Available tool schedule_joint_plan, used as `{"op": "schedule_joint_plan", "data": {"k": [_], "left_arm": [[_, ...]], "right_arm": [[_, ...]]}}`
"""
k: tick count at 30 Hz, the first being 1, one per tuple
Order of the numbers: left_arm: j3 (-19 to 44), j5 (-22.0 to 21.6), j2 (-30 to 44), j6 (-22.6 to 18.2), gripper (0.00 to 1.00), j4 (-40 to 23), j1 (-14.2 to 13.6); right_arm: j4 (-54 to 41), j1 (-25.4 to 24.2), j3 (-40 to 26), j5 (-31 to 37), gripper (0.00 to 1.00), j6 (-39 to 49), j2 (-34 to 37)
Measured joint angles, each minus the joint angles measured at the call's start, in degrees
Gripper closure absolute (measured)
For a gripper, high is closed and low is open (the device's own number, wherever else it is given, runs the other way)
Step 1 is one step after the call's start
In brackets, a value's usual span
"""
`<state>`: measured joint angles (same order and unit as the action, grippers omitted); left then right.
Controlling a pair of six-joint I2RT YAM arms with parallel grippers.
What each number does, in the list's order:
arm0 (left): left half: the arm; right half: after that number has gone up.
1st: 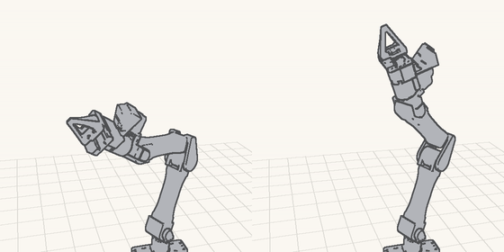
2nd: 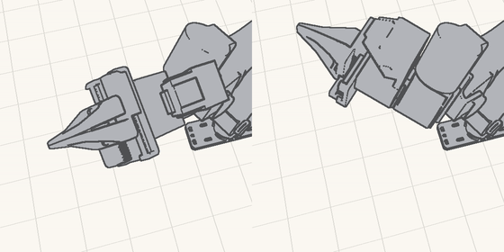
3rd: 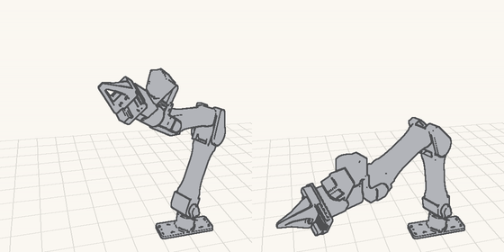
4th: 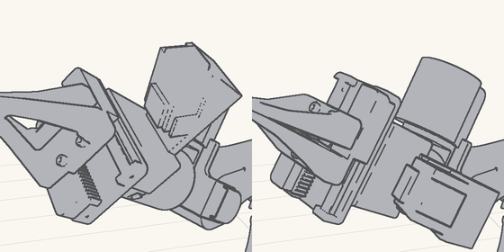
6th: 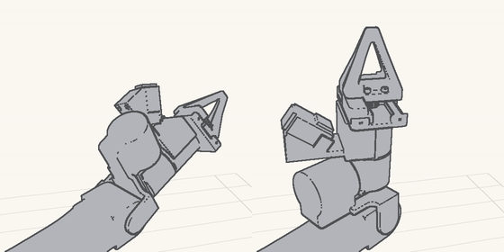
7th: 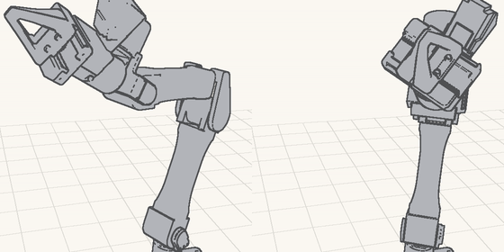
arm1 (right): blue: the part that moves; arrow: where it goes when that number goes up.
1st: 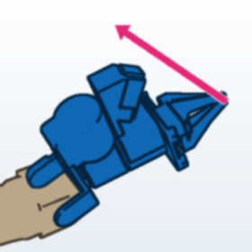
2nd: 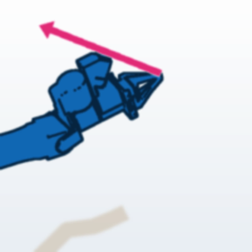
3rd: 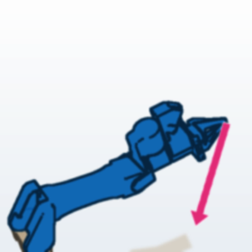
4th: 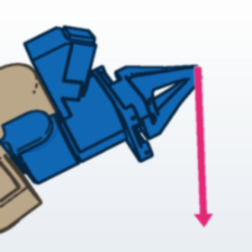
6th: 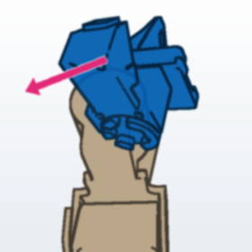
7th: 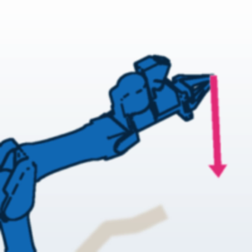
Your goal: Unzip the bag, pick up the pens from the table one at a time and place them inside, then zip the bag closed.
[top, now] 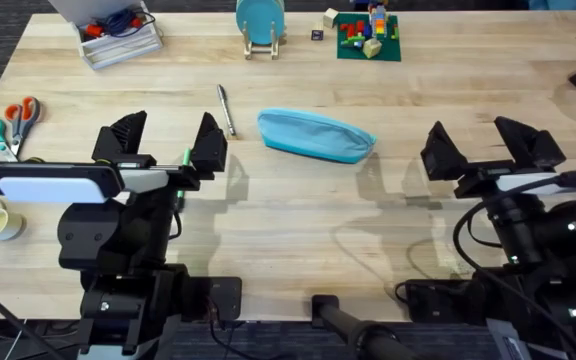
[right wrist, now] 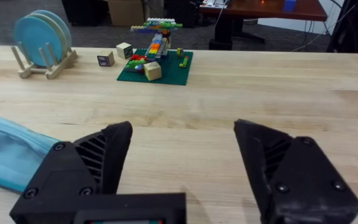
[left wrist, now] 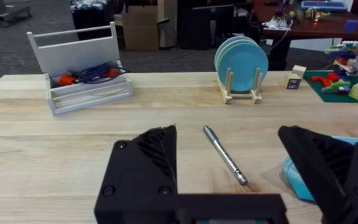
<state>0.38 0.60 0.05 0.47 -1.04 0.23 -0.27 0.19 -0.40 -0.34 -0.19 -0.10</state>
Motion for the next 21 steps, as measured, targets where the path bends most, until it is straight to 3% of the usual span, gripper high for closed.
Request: {"op": "schedule_joint_plan", "data": {"k": [21], "left_arm": [[0.02, 0.26, 0.00, 0.00, 0.008, 2.13, 0.00]], "right_arm": [[3.19, 0.02, 0.02, -0.58, 0.006, -0.01, 0.04]]}}
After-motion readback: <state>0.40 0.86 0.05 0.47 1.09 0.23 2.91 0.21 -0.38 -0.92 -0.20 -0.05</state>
